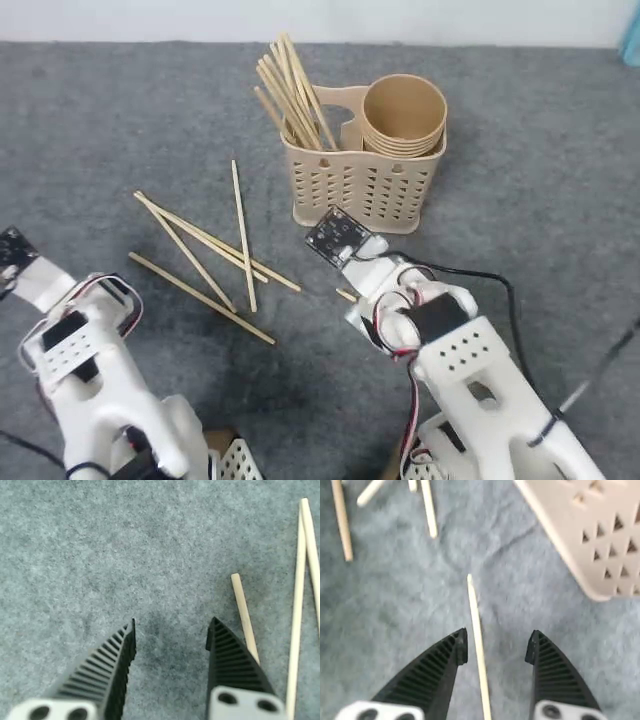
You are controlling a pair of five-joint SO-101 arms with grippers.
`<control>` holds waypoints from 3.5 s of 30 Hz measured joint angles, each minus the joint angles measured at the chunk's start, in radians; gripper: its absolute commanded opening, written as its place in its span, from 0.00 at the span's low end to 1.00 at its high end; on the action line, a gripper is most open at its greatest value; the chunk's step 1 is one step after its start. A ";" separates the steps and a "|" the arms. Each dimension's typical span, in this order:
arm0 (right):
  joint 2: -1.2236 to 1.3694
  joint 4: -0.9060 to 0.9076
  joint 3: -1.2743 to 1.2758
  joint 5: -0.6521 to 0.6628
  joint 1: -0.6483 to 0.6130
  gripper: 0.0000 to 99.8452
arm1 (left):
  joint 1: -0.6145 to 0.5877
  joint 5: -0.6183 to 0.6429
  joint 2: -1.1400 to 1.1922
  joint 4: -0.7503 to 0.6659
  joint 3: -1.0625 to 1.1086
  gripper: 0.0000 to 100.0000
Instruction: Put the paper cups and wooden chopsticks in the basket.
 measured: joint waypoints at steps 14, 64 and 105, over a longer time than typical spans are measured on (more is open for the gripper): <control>0.575 -0.267 -0.117 -0.002 -0.072 0.20 | 0.000 0.000 0.000 0.000 0.000 0.22; -0.117 -0.747 -0.654 -0.318 0.068 0.01 | 0.000 0.000 0.000 0.000 0.000 0.22; 0.282 -0.265 -1.003 -0.319 0.017 0.14 | 0.000 -0.005 0.000 0.000 0.000 0.22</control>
